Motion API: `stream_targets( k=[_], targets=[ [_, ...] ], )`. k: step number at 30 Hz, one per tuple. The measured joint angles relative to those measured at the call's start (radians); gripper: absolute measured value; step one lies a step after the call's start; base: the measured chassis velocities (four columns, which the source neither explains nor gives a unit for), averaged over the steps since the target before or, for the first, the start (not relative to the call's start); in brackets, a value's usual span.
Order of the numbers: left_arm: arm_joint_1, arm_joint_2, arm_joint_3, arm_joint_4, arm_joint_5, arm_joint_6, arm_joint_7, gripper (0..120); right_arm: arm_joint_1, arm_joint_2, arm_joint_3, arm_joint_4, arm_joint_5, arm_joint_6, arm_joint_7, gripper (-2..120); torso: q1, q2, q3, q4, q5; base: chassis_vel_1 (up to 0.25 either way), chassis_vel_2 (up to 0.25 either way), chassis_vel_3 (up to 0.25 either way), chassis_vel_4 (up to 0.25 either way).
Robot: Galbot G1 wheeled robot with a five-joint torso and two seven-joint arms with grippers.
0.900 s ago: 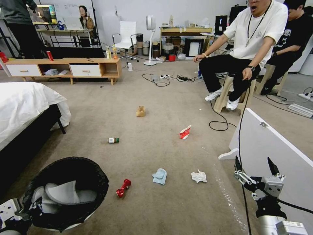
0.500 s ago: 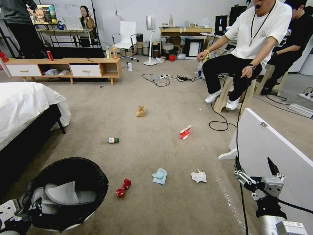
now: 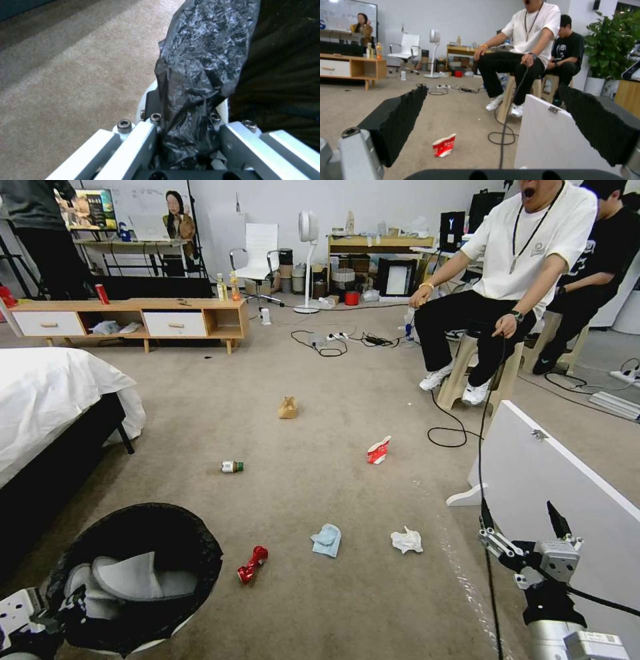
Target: Pick up the trash bin and place the garbage on the floor into it.
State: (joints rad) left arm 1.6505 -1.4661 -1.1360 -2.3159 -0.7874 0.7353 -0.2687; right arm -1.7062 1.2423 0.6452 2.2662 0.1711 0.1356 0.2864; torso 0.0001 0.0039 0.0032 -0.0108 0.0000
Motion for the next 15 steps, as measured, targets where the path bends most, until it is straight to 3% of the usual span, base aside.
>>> stream_targets(
  k=[15],
  targets=[
    [-0.001, -0.003, 0.004, 0.0, -0.004, 0.0, 0.013, 7, 0.0, 0.0, 0.0, 0.0, 0.0, 0.0, 0.0, 100, 0.0, 0.0, 0.0, 0.0, 0.0, 0.0, 0.0, 0.0, 0.0]
  ],
)
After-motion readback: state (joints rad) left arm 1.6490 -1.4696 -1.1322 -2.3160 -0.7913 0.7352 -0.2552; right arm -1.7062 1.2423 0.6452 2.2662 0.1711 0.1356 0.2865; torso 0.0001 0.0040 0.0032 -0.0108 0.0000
